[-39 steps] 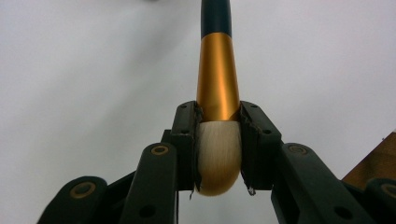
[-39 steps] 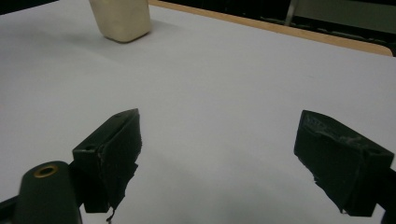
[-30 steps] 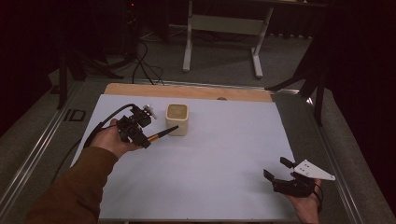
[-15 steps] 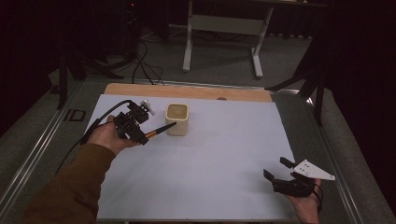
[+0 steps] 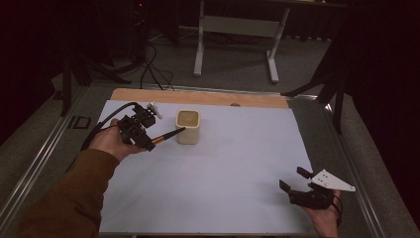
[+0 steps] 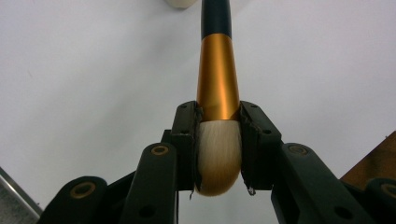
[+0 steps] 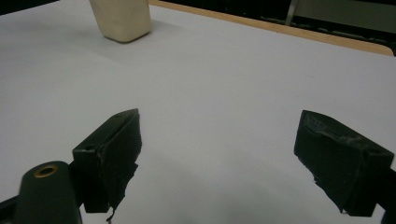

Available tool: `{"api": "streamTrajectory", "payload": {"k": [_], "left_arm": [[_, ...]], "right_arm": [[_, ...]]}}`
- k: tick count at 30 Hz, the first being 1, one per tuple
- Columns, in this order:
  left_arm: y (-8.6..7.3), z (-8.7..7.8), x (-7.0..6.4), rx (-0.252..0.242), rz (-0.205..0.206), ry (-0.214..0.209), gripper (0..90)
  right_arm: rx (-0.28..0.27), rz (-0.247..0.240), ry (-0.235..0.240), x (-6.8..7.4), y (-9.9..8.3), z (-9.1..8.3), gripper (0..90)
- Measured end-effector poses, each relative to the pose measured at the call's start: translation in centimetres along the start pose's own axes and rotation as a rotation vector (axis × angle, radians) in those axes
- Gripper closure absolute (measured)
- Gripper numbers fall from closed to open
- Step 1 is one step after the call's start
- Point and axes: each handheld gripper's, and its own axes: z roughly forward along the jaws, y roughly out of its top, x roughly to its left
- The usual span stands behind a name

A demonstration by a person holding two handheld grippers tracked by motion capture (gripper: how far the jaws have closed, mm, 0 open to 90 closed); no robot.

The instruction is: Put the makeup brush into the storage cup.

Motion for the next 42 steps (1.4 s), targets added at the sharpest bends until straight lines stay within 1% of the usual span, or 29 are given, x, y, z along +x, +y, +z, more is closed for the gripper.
{"api": "streamTrajectory", "payload": {"k": [7, 17, 21, 22, 23, 26, 29, 35, 36, 42], "left_arm": [[0.2, -0.7, 0.2, -0.004, 0.001, 0.006, 70.2], [0.4, -0.8, 0.6, -0.006, 0.009, -0.001, 70.2], [0.6, -0.7, 0.8, -0.006, 0.003, -0.005, 70.2], [0.7, -0.7, 0.9, -0.003, 0.010, -0.006, 70.2], [0.7, -0.7, 0.9, -0.003, 0.003, -0.007, 70.2], [0.9, -0.7, 1.1, -0.001, 0.008, -0.005, 70.2], [1.1, -0.8, 1.3, -0.004, 0.000, -0.014, 70.2], [1.3, -1.0, 1.6, 0.000, 0.001, -0.011, 70.2], [1.3, -1.1, 1.6, -0.005, -0.005, -0.010, 70.2], [1.5, -1.4, 1.7, -0.009, -0.005, -0.005, 70.2]], "right_arm": [[0.001, 0.000, 0.000, 0.0, 0.0, 0.0, 14.4], [-0.002, 0.002, -0.001, 0.0, 0.0, 0.0, 14.4], [-0.002, 0.002, -0.001, 0.0, 0.0, 0.0, 14.4], [-0.002, 0.002, -0.001, 0.0, 0.0, 0.0, 14.4], [-0.003, 0.002, -0.001, 0.0, 0.0, 0.0, 14.4], [-0.002, 0.002, -0.001, 0.0, 0.0, 0.0, 14.3], [-0.002, 0.002, -0.001, -0.1, 0.0, -0.1, 14.4], [-0.002, 0.003, -0.001, -0.1, 0.0, -0.1, 14.4], [-0.002, 0.003, -0.001, -0.1, 0.0, -0.1, 14.3], [-0.002, 0.002, -0.001, -0.1, 0.0, -0.1, 14.3]]}}
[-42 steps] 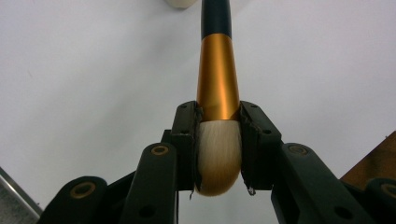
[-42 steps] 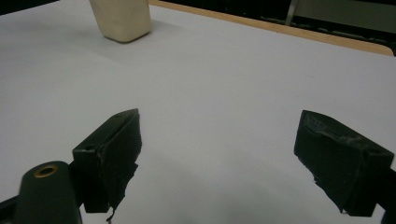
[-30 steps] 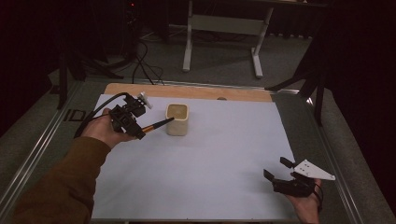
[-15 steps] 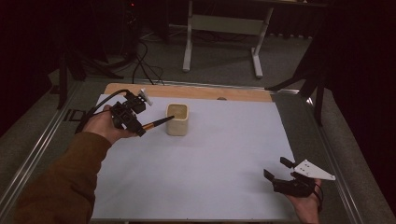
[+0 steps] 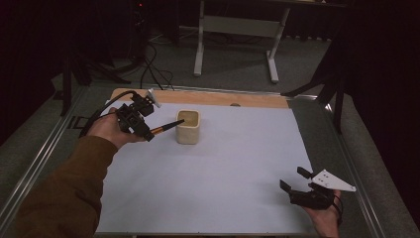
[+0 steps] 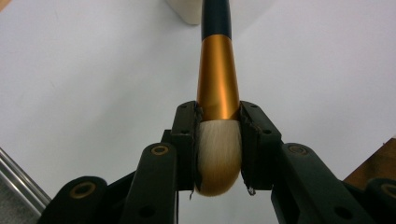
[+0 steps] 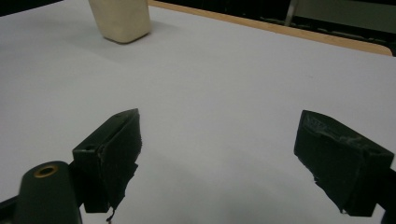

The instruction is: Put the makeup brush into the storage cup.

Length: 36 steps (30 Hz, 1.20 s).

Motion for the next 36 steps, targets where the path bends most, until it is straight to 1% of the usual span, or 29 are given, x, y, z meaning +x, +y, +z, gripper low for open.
{"api": "streamTrajectory", "payload": {"k": [8, 18, 25, 33, 36], "left_arm": [[0.4, -0.3, 0.2, -0.002, 0.000, 0.007, 70.2], [1.4, -0.6, 0.5, 0.002, 0.006, 0.013, 70.3], [2.1, -0.8, 0.8, -0.002, -0.001, 0.021, 70.2], [2.6, -0.8, 1.1, 0.001, -0.004, 0.019, 70.2], [2.8, -0.7, 1.0, 0.001, 0.002, 0.019, 70.2]], "right_arm": [[0.000, 0.002, 0.000, 0.0, 0.0, 0.0, 14.4], [0.000, 0.001, 0.000, 0.0, 0.0, 0.0, 14.4], [-0.001, 0.001, 0.000, 0.0, 0.0, 0.0, 14.3], [0.001, 0.001, 0.001, 0.0, 0.0, 0.0, 14.4], [0.000, 0.003, 0.001, -0.1, 0.0, 0.0, 14.4]]}}
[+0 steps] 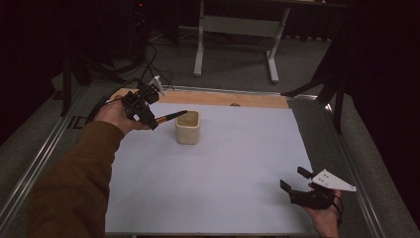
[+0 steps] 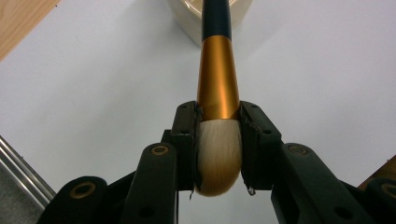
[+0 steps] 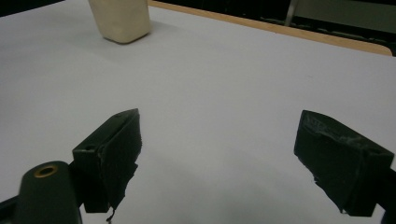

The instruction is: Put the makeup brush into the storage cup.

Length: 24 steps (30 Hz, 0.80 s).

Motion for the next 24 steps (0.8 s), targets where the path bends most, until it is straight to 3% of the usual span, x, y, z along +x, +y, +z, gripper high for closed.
{"api": "streamTrajectory", "payload": {"k": [24], "left_arm": [[1.5, 0.8, 0.0, 0.041, 0.009, 0.004, 70.2]], "right_arm": [[-0.002, 0.000, 0.001, 0.0, 0.0, 0.0, 14.4]]}}
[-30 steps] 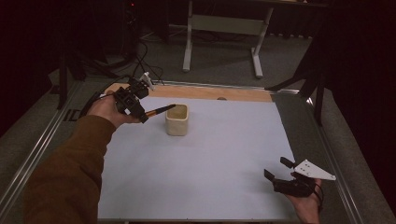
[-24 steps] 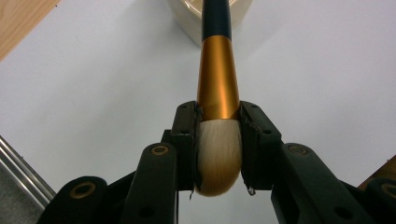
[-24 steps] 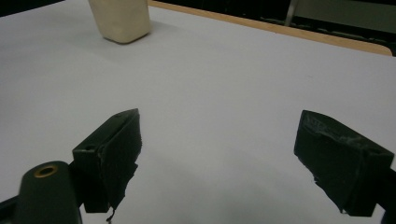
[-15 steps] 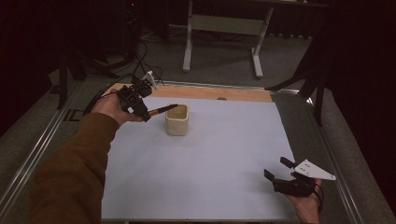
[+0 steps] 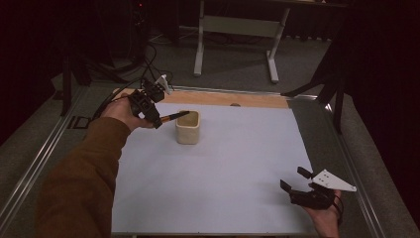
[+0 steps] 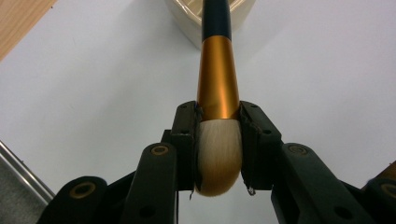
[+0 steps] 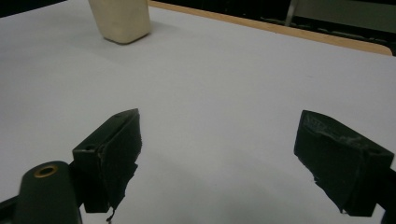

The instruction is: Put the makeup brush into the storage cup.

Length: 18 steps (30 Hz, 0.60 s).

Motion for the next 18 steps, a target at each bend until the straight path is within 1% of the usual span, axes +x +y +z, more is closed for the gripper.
{"api": "streamTrajectory", "payload": {"k": [10, 13, 18], "left_arm": [[0.8, 0.4, -0.2, 0.020, 0.008, 0.003, 70.2], [1.0, 0.5, -0.2, 0.018, 0.005, 0.003, 70.2], [1.3, 0.7, -0.2, 0.017, 0.011, 0.008, 70.2]], "right_arm": [[-0.002, 0.000, -0.001, 0.0, 0.0, 0.0, 14.4], [-0.002, 0.000, -0.001, -0.1, 0.0, 0.0, 14.4], [-0.001, 0.003, -0.002, -0.1, 0.0, -0.1, 14.3]]}}
